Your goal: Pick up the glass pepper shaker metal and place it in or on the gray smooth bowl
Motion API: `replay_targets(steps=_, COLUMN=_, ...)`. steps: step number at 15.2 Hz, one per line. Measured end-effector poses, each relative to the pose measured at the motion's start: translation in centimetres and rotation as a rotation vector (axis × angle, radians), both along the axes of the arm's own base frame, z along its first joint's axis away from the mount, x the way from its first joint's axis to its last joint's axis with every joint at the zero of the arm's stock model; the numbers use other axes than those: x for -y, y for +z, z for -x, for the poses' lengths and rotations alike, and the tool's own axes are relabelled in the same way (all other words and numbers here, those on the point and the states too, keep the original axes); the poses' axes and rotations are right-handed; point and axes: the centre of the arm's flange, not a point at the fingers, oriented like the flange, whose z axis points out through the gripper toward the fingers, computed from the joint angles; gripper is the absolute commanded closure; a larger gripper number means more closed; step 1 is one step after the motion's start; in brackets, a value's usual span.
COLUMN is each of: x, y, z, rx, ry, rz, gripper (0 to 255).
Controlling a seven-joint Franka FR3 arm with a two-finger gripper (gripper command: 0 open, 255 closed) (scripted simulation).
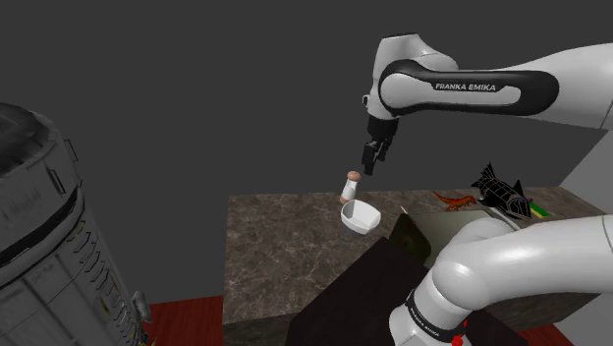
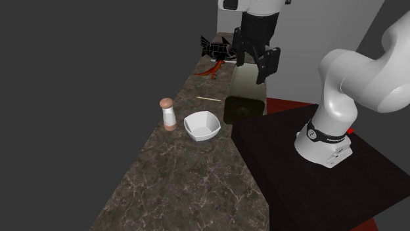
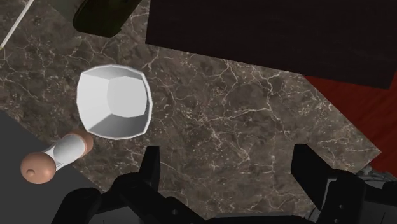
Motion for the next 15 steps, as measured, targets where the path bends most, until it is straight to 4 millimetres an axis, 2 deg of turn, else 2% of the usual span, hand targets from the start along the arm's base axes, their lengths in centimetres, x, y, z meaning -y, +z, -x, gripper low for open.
replay_targets(steps=9, x=8.5, y=-6.9, z=-4.8, rx=0.026, ry=-0.024, rz=0.005, gripper=0)
replay_targets(steps=15, x=13.5, y=-11.2, z=-8.0, rx=0.045, ry=-0.039, rz=0.007, gripper=0)
